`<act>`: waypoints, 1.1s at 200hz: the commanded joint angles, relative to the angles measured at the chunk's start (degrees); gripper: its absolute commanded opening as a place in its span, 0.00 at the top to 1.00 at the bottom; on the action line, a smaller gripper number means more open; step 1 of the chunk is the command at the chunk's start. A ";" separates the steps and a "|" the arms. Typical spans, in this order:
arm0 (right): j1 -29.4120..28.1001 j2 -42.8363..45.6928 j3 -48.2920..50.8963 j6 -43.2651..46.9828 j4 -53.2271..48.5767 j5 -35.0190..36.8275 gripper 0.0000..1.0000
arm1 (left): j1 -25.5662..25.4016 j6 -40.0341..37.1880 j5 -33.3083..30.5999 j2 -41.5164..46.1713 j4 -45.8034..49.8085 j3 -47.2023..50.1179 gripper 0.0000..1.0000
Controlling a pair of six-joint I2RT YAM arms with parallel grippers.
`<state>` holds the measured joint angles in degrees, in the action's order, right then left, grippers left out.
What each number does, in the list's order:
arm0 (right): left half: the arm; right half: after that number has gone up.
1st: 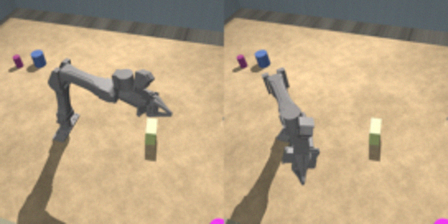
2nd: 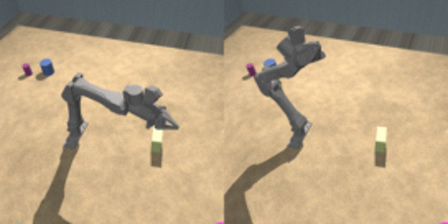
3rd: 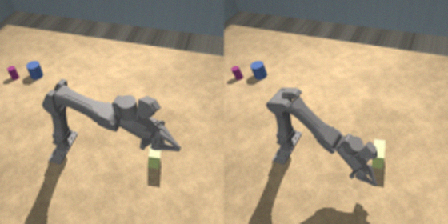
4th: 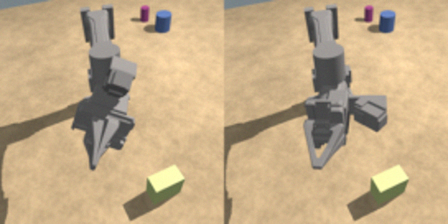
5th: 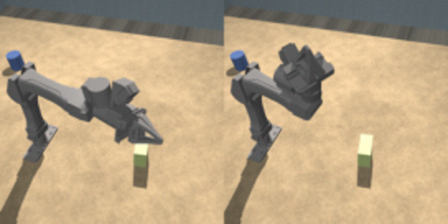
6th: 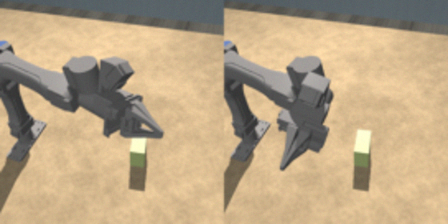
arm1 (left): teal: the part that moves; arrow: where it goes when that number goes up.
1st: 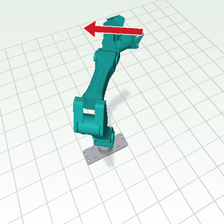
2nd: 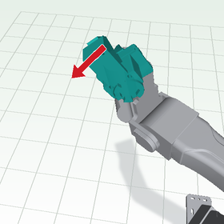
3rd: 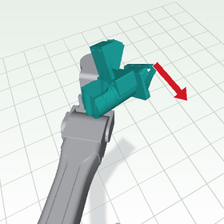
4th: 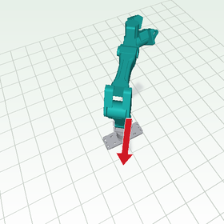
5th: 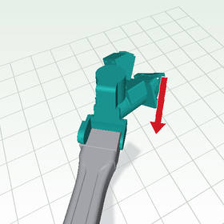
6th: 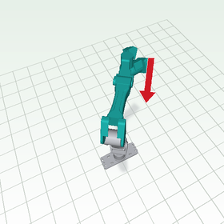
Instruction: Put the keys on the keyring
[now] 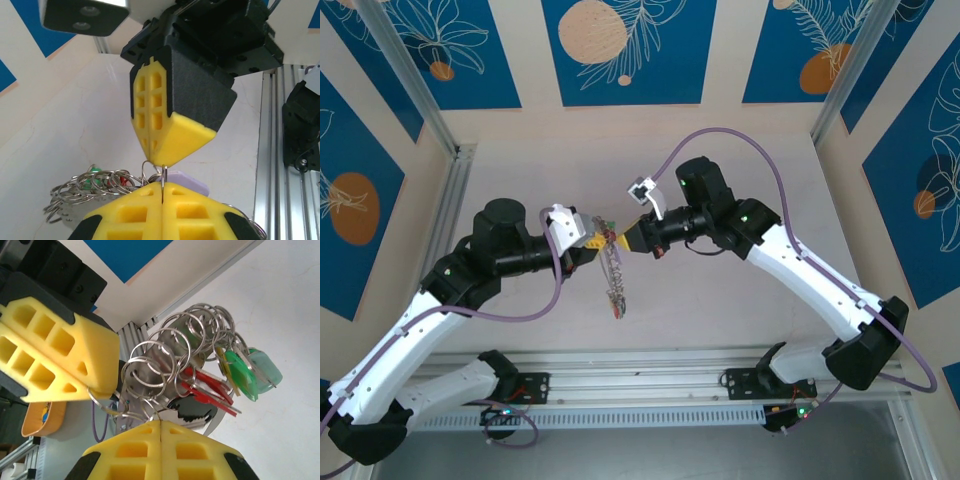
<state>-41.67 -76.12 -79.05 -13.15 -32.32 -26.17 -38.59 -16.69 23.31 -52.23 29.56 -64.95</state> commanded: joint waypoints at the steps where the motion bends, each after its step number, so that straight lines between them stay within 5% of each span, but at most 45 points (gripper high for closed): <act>1: -0.08 3.34 -0.79 3.22 -3.01 1.37 1.00 | 0.25 -0.61 -1.27 0.94 -3.74 0.06 1.00; 83: -1.49 4.46 -2.28 5.60 -6.67 0.45 1.00 | 0.25 -1.37 -2.86 0.20 -3.68 0.30 1.00; 112: 2.99 5.49 1.43 1.86 -5.84 2.11 1.00 | 0.37 -0.50 -5.52 -0.31 -2.78 -0.19 1.00; 140: 7.81 5.78 10.80 -1.15 -3.43 3.02 0.61 | 1.62 1.24 -10.69 -2.30 -0.89 -0.78 1.00; 164: 6.89 5.99 18.13 -2.11 1.52 4.79 0.52 | 4.47 4.26 -15.13 -2.72 -0.38 -1.23 1.00; 220: -3.96 6.72 27.84 0.14 9.58 9.29 0.34 | 22.35 16.02 -13.00 -8.35 1.24 -4.00 1.00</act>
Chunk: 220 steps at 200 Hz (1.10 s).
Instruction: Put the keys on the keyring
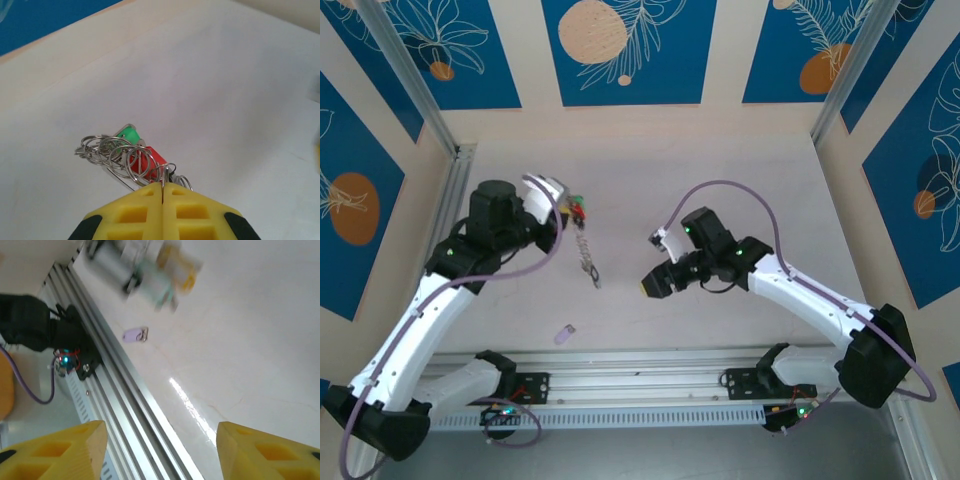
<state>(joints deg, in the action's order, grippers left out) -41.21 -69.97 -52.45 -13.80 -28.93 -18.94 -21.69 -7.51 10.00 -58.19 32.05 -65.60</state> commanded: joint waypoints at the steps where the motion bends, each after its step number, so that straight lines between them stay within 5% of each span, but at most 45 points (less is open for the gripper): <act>1: -4.81 0.51 1.35 0.84 6.49 2.15 0.33 | 5.71 7.00 0.51 -2.50 -1.32 -3.37 1.00; 30: -14.20 -4.58 0.99 7.63 11.61 8.33 0.24 | 11.05 11.12 3.97 -4.97 -2.05 -4.50 1.00; 101: -24.17 -26.58 -7.16 26.50 21.46 18.78 0.29 | 24.75 17.87 10.50 -5.65 -3.64 -2.51 1.00; 220: -27.64 -39.16 -9.96 36.09 34.65 23.82 0.37 | 27.71 20.34 14.64 -5.26 -5.35 -0.93 1.00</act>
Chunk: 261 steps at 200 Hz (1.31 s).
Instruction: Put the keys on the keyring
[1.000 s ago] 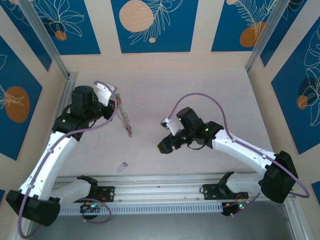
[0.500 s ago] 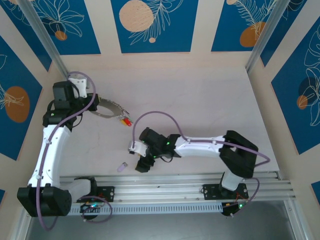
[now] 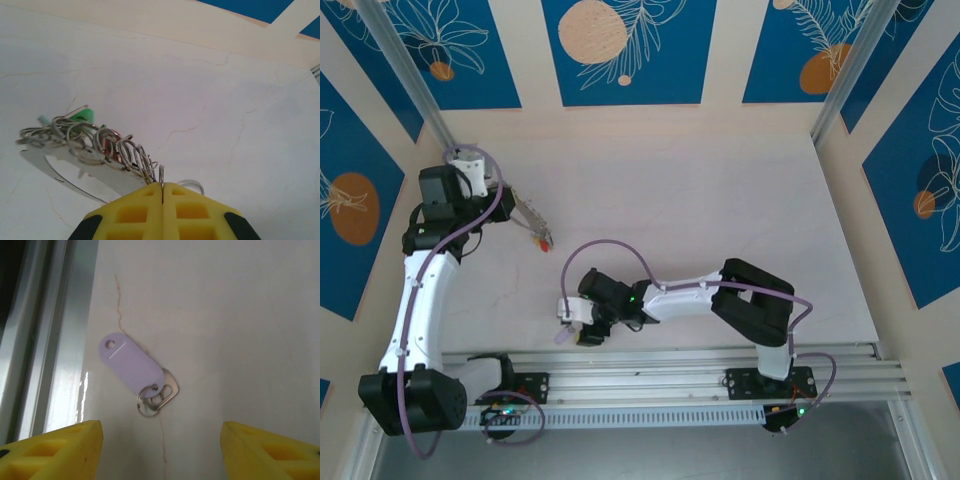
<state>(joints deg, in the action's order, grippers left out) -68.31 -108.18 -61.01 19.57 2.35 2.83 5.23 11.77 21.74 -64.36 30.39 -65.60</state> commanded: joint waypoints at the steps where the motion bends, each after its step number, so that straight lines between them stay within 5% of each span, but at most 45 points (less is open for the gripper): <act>1: -0.52 -0.97 -1.39 2.78 3.41 2.07 0.38 | 0.80 1.11 2.93 0.90 -3.68 -0.93 1.00; 261: -2.50 -6.16 -5.14 4.00 -3.38 0.96 0.88 | 0.82 0.39 2.62 2.49 -4.17 -0.33 1.00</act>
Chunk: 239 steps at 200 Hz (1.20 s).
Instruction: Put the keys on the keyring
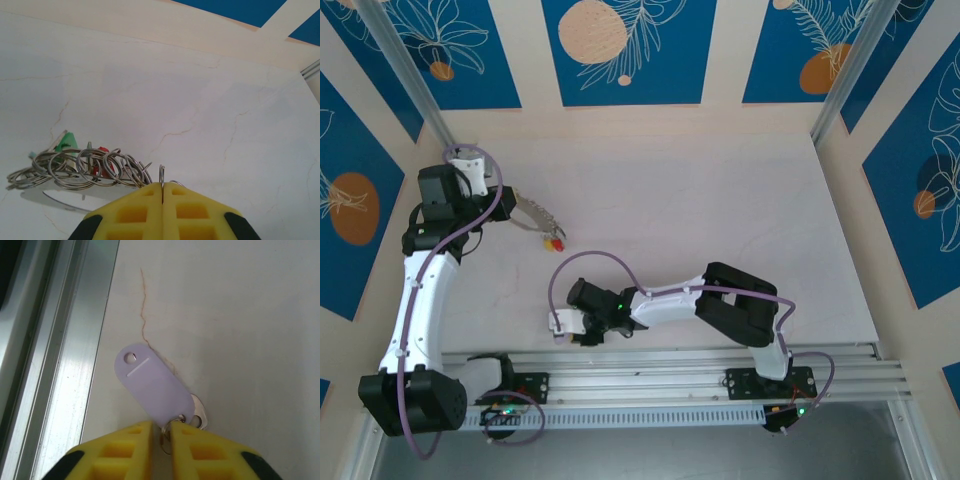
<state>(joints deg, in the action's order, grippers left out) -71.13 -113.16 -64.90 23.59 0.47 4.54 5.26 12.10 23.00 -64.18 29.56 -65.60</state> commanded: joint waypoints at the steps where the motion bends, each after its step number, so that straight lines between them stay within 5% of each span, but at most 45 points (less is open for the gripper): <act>1: 0.31 -1.18 -1.31 -0.07 -1.51 -0.75 0.88 | 0.76 0.05 1.35 2.31 -3.31 -0.32 1.00; 25: 0.49 -1.68 -2.48 -0.38 -2.81 -0.58 1.00 | 0.78 0.04 1.43 2.48 -3.20 -0.43 1.00; 96: 1.75 7.15 1.66 -4.54 -4.60 -3.14 1.00 | 0.81 -0.50 0.96 2.84 -3.49 0.14 1.00; 173: 12.03 28.43 9.89 -18.59 -6.70 -25.23 1.00 | 0.43 -1.20 2.01 3.88 -5.04 2.00 1.00; 239: 24.42 45.11 15.79 -40.79 8.15 -38.26 1.00 | -5.14 -2.89 8.21 7.43 -10.53 5.22 1.00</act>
<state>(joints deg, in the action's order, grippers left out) -49.34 -72.36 -50.13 -6.15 1.65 -26.35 2.90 11.44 26.30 -59.77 25.10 -60.62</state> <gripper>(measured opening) 0.047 0.053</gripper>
